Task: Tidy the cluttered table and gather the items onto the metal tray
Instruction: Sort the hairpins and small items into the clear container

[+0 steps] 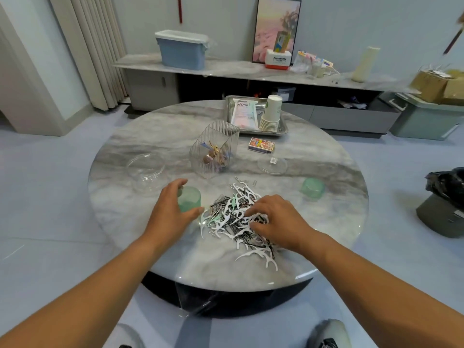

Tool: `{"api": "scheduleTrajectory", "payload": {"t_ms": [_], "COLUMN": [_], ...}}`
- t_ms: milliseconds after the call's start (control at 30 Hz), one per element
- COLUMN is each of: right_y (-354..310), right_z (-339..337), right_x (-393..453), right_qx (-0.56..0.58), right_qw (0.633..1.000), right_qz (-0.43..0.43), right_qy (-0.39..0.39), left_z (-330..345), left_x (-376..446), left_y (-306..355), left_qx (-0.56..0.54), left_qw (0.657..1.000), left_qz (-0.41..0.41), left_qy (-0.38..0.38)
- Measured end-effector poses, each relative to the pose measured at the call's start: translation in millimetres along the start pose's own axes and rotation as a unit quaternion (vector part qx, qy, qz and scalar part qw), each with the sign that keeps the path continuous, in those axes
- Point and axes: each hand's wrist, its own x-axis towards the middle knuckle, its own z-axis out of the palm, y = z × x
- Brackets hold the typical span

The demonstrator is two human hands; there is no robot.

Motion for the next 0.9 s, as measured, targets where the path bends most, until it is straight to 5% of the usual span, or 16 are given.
{"api": "scheduleTrajectory", "payload": {"t_ms": [67, 167, 267, 367, 500, 700, 900], "right_y": [0.3, -2.3, -7.3, -11.5, -11.9, -6.1, -4.1], "right_z": [-4.2, -3.3, 3.1, 5.5, 5.6, -7.1, -22.1], "right_x": [-3.1, -6.2, -0.7, 6.5, 9.9, 17.5, 15.3], "right_qx": [-0.013, -0.041, -0.061, -0.045, 0.016, 0.24, 0.442], "right_qw": [0.999, 0.996, 0.995, 0.997, 0.997, 0.961, 0.867], "right_qz": [-0.01, -0.031, -0.03, -0.009, 0.038, 0.136, 0.23], "right_qy": [-0.03, -0.07, -0.073, -0.054, -0.06, 0.005, 0.023], "left_z": [-5.6, -5.7, 7.6, 24.3, 44.8, 55.1, 59.1], "left_x": [-1.4, -8.6, -21.6, -35.9, -39.8, -22.6, -10.5], "left_y": [-4.3, 1.9, 16.8, 22.4, 22.0, 43.1, 62.6], "left_qx": [0.032, 0.153, 0.173, 0.173, 0.174, 0.068, -0.148], "left_qw": [0.999, 0.967, 0.944, 0.949, 0.958, 0.987, 0.978], "left_qz": [0.018, 0.17, 0.279, 0.246, 0.163, 0.069, -0.081], "left_qy": [0.009, 0.109, 0.041, -0.096, -0.16, -0.13, -0.127]}}
